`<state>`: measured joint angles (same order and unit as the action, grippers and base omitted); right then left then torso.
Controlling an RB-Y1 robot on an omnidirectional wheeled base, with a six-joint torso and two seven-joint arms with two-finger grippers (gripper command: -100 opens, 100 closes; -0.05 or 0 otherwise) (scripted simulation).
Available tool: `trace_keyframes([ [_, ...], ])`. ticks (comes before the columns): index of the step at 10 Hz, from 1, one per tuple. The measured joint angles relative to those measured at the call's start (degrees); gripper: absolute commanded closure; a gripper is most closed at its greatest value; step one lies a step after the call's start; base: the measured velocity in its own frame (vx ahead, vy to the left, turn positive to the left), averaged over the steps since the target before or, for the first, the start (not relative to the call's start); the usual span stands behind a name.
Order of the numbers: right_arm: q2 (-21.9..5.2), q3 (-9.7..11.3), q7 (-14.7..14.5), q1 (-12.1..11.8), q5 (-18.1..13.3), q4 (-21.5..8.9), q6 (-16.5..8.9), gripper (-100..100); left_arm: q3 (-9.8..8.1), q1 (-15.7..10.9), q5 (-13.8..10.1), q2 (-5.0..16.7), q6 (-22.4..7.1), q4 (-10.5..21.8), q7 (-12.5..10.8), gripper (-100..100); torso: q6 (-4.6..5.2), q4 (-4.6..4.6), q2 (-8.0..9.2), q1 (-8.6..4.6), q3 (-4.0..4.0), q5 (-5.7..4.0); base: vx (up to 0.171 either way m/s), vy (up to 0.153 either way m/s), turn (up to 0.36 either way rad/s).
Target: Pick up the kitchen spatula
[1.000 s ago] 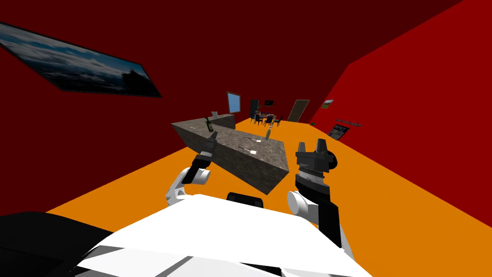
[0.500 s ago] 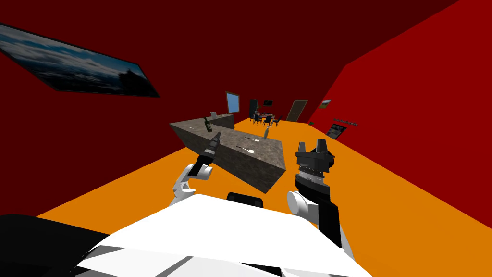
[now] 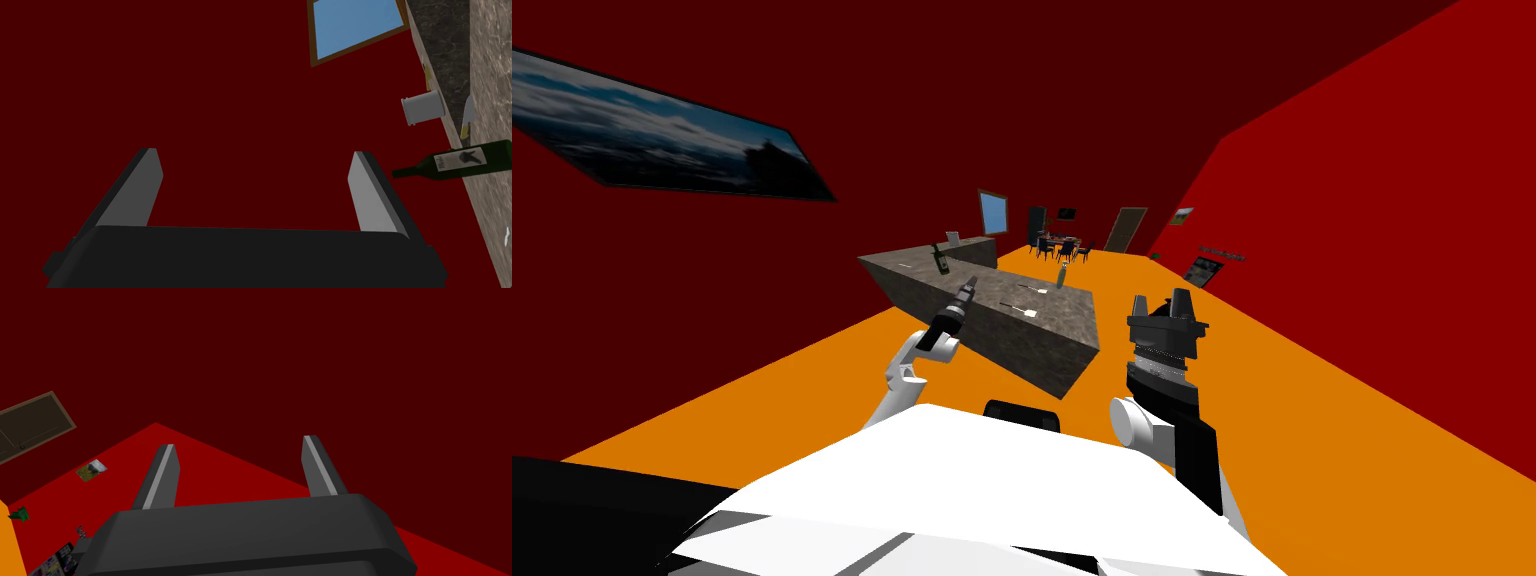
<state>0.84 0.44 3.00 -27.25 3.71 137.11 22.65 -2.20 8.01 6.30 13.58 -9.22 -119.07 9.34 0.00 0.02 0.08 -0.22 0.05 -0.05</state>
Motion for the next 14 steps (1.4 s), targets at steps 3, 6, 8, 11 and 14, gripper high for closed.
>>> trace_keyframes([
  [3,0.0,0.0,0.0,0.0,0.0,0.0,0.0,0,-0.03,-2.75,-0.3,0.95,-4.4,2.53,0.3,-100,0.0,-0.02,-0.08,0.11,-0.04,0.03,-0.004,-0.028,-0.024],
  [6,0.0,0.0,0.0,0.0,0.0,0.0,0.0,0,0.03,-5.12,-0.46,1.63,-8.35,4.9,0.67,-100,0.0,-0.02,-0.07,0.09,-0.04,0.02,-0.005,-0.032,-0.022],
  [8,0.0,0.0,0.0,0.0,0.0,0.0,0.0,0,-0.05,-7.38,-0.88,2.55,-11.66,7.01,0.94,-100,-0.01,-0.02,-0.07,0.02,-0.04,0.01,-0.007,-0.054,-0.039],
  [11,0.0,0.0,0.0,0.0,0.0,0.0,0.0,0,-0.15,-10.56,-1.21,3.3,-15.87,10.49,1.26,-100,-0.01,-0.02,-0.11,0.11,-0.06,0.02,0.001,-0.03,-0.023],
  [14,0.0,0.0,0.0,0.0,0.0,0.0,0.0,0,-0.18,-13.12,-1.35,3.69,-19.93,13.07,1.61,-100,-0.01,-0.02,-0.08,0.12,-0.04,0.03,-0.003,-0.027,-0.026],
])
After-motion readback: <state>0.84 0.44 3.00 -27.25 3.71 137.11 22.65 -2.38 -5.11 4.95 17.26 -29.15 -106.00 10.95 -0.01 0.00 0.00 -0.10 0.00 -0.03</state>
